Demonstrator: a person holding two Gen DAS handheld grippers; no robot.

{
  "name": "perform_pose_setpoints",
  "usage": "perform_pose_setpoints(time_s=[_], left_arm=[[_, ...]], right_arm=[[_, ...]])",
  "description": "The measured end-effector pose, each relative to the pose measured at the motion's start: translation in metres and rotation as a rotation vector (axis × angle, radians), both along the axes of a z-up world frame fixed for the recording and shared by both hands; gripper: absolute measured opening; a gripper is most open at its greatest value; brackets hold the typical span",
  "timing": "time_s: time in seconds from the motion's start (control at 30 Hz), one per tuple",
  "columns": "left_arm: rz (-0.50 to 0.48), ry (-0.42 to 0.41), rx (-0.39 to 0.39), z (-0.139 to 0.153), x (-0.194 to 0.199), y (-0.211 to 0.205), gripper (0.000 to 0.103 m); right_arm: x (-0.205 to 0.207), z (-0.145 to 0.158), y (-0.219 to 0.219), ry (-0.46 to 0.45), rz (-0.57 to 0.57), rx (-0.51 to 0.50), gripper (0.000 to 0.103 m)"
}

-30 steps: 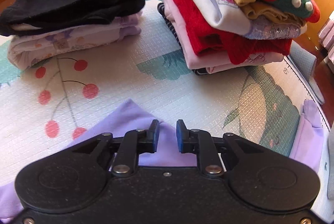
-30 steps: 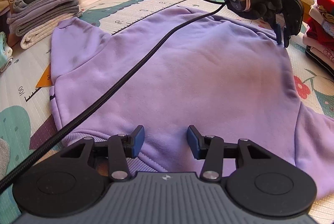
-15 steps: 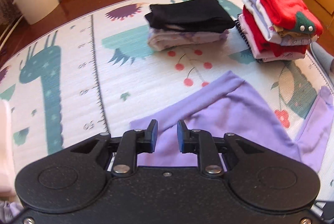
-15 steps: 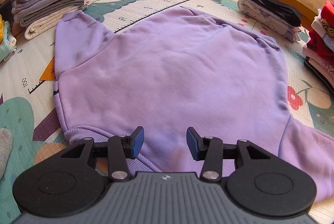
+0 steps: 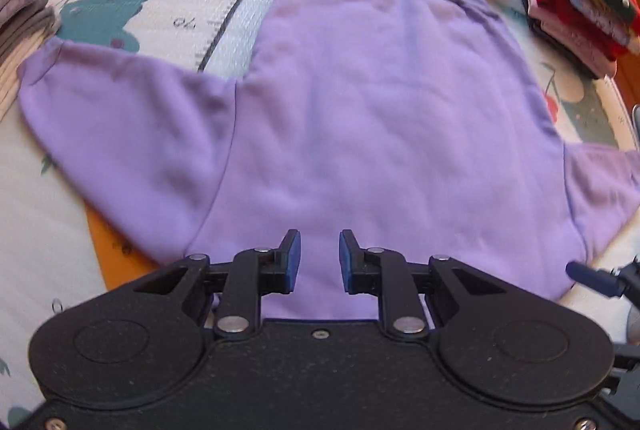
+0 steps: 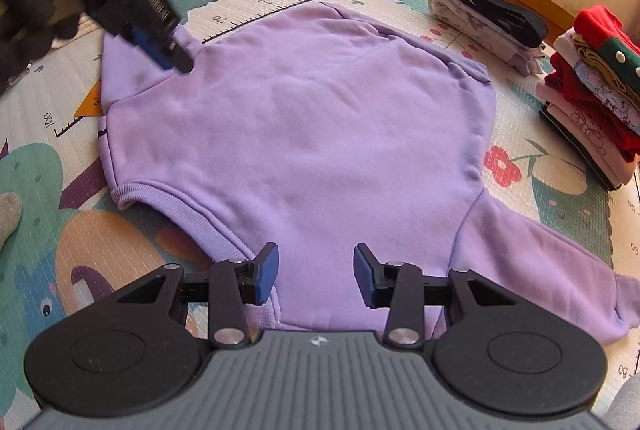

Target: Fold clothes

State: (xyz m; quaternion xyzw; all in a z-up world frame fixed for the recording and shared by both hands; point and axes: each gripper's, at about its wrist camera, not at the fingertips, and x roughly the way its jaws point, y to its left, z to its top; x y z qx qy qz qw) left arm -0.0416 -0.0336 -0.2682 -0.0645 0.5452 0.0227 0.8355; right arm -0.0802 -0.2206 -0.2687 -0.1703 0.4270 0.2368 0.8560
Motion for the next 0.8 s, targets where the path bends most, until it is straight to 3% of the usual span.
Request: perform_pose_setpoints(time_s=[0.1,0.23,0.33,0.4,0.5,0.6,0.73,0.8], left_arm=[[0.032,0.02,0.05,-0.016,-0.021,-0.011,0.017],[-0.081,0.005,0.156,-0.022,-0.021,-0.028,0.017],[-0.07,0.019,0.13,-0.019,-0.021,-0.022,0.017],[-0.047,-0.01,0.069,-0.013,-0.024,-0.012,0.017],[0.06,-0.055,0.037,-0.004,-0.021,0.011,0.017],[0.226,-0.091,0.002,0.004,-0.011,0.052,0.017],[0.463,-0.13,-0.132,0.006,-0.002,0.106,0.017],[0.53,-0.152,-0.21,0.004,0.001,0.122,0.017]], right_arm=[[-0.006,-0.005,-0.004,0.008,-0.012,-0.006,0.04],[-0.011,-0.021,-0.001,0.054,-0.027,-0.046,0.04],[-0.017,-0.026,-0.004,0.077,-0.03,-0.05,0.04],[-0.015,-0.022,-0.003,0.079,-0.017,-0.058,0.04],[-0.016,-0.014,-0.004,0.051,-0.024,-0.039,0.039],[-0.016,-0.013,-0.001,0.034,-0.022,-0.032,0.039],[-0.016,-0.011,0.002,0.01,-0.018,-0.022,0.04],[-0.013,-0.011,0.003,0.015,-0.022,-0.007,0.041]])
